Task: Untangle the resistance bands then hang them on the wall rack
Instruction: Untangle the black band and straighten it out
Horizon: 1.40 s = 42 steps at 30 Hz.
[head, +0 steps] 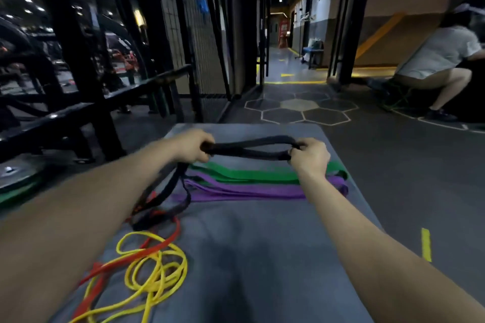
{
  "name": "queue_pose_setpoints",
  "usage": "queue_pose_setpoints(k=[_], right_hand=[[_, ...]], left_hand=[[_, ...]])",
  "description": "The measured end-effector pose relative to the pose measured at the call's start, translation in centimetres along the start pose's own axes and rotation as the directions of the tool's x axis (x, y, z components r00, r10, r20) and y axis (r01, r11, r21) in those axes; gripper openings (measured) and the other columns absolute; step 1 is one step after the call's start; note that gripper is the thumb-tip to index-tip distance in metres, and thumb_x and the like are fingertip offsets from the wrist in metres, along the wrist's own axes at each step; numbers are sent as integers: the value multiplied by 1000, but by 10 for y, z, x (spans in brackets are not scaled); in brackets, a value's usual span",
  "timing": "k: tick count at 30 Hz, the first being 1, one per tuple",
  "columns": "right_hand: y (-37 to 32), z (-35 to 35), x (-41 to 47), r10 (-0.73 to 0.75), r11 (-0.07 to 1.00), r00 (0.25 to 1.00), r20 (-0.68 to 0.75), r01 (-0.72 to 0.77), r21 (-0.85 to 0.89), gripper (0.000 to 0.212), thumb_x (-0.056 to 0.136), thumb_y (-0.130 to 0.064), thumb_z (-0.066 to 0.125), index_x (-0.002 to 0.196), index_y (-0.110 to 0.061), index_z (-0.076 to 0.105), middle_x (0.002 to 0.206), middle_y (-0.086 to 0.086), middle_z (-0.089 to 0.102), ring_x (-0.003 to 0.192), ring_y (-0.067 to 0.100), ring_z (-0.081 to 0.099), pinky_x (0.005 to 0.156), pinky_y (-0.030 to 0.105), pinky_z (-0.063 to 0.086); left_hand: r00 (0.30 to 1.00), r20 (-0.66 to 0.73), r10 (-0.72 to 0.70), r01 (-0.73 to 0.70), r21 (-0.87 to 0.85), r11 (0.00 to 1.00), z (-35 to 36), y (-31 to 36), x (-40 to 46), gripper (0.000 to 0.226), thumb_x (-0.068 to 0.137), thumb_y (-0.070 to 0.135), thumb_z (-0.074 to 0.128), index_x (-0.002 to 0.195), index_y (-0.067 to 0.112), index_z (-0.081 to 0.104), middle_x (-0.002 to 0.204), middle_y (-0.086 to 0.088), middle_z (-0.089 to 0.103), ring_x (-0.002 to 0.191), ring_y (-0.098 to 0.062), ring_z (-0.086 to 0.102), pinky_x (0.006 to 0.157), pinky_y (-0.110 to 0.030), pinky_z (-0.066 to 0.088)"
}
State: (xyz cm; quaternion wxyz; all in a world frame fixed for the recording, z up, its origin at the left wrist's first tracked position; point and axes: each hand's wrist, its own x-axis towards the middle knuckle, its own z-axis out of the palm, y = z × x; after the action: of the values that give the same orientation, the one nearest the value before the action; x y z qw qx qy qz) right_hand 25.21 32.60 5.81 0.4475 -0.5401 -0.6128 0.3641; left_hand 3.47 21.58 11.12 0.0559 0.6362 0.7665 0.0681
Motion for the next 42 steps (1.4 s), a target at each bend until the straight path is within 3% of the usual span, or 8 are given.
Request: queue_pose_setpoints(k=[4, 7, 12, 16, 20, 27, 37, 42], right_hand=[[69, -23, 10, 103, 992, 991, -90, -109, -67, 17, 82, -2, 59, 98, -4, 62, 102, 19, 66, 102, 34, 59, 85, 39, 49], [103, -45, 13, 140, 985, 980, -142, -153, -80, 17, 82, 0, 57, 98, -3, 62, 104, 18, 64, 103, 33, 56, 84, 37, 46], [144, -62, 27, 160, 979, 970, -185, -181, -99, 11, 83, 1, 54, 92, -3, 60, 97, 19, 65, 94, 34, 58, 78, 37, 45], [167, -62, 37, 153, 962, 968, -199, -192, -194, 8, 84, -3, 55, 89, -8, 59, 98, 17, 62, 90, 35, 58, 69, 35, 43], [183, -61, 39, 162, 941, 967, -195, -211, -265, 11, 86, -2, 51, 94, -7, 58, 103, 18, 60, 88, 36, 57, 71, 40, 48], [188, -58, 30, 1, 917, 984, -179, -72, -393, 21, 87, 4, 44, 101, -7, 56, 106, 14, 53, 75, 23, 42, 63, 33, 35], [193, -59, 27, -70, 894, 986, -150, -5, -448, 22, 87, 4, 43, 100, -4, 59, 103, 14, 52, 77, 23, 42, 65, 31, 35], [199, -61, 27, -139, 877, 981, -133, 60, -476, 24, 88, 2, 45, 104, -2, 62, 98, 10, 50, 81, 27, 50, 64, 31, 37]], left_hand=[[999, 22, 46, -42, -138, 990, 94, 25, 34, 23, 77, 14, 71, 96, 7, 62, 89, -8, 61, 86, -23, 57, 73, -30, 40], [997, 10, 80, -75, -260, 963, 136, 50, 52, 33, 76, 16, 74, 105, 8, 61, 92, 1, 56, 87, -16, 53, 71, -24, 36], [999, 13, 53, -43, -385, 922, 181, 72, 74, 36, 68, 21, 81, 94, 21, 56, 88, 7, 56, 85, -15, 53, 77, -29, 42], [1000, 25, 15, -5, -366, 930, 204, 74, 81, 42, 66, 29, 81, 101, 22, 60, 95, 10, 56, 95, -15, 56, 88, -35, 47], [998, 38, 59, -43, -334, 942, 216, 68, 80, 41, 69, 34, 79, 103, 25, 59, 98, 12, 53, 97, -13, 55, 86, -31, 46], [985, 1, 172, -161, -348, 924, 199, 37, 58, 57, 66, 23, 82, 117, 24, 57, 109, 14, 53, 100, -4, 54, 92, -24, 43], [988, -79, 130, -144, -202, 969, 199, 18, 51, 32, 83, 19, 68, 114, 21, 67, 114, 2, 66, 107, -18, 60, 94, -31, 44], [986, -98, 136, -149, -140, 979, 208, 23, 50, 31, 90, 13, 58, 119, 20, 64, 118, 5, 64, 108, -16, 60, 93, -26, 44]])
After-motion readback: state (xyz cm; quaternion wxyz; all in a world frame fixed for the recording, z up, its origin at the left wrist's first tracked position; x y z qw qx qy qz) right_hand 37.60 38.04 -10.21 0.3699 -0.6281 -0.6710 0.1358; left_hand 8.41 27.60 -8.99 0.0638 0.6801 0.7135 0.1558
